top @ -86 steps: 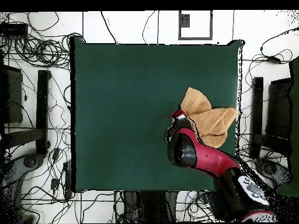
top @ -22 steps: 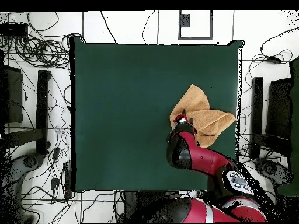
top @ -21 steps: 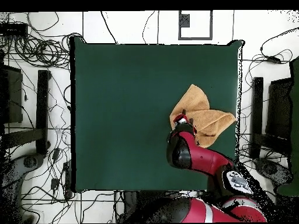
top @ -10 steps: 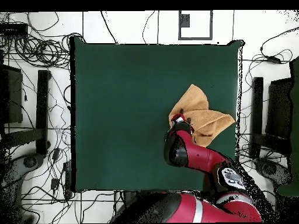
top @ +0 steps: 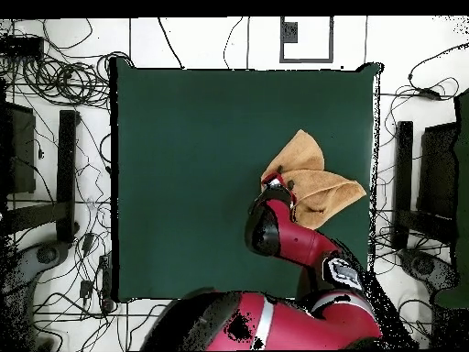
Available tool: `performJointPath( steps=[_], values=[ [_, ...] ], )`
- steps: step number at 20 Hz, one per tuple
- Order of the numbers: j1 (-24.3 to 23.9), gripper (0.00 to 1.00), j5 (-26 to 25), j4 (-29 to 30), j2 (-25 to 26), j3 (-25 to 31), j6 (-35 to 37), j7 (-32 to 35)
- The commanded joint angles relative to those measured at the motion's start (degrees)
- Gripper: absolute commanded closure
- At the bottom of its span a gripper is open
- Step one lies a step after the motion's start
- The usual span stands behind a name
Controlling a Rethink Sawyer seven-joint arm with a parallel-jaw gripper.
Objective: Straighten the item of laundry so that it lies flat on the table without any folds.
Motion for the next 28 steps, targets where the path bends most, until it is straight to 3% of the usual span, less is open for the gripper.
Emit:
performJointPath(
  steps=[1,15,23,28],
  values=[
    [5.5,0.0,6.3,-1.9,5.0,7.1,-1.0,9.6],
    [7.6,0.0,11.6,-0.9,5.2,7.9,-1.3,10.7],
    [12.3,0.0,20.1,0.2,6.2,7.3,-2.1,12.6],
    [13.6,0.0,22.8,0.7,6.3,7.5,-2.1,12.6]
  ],
)
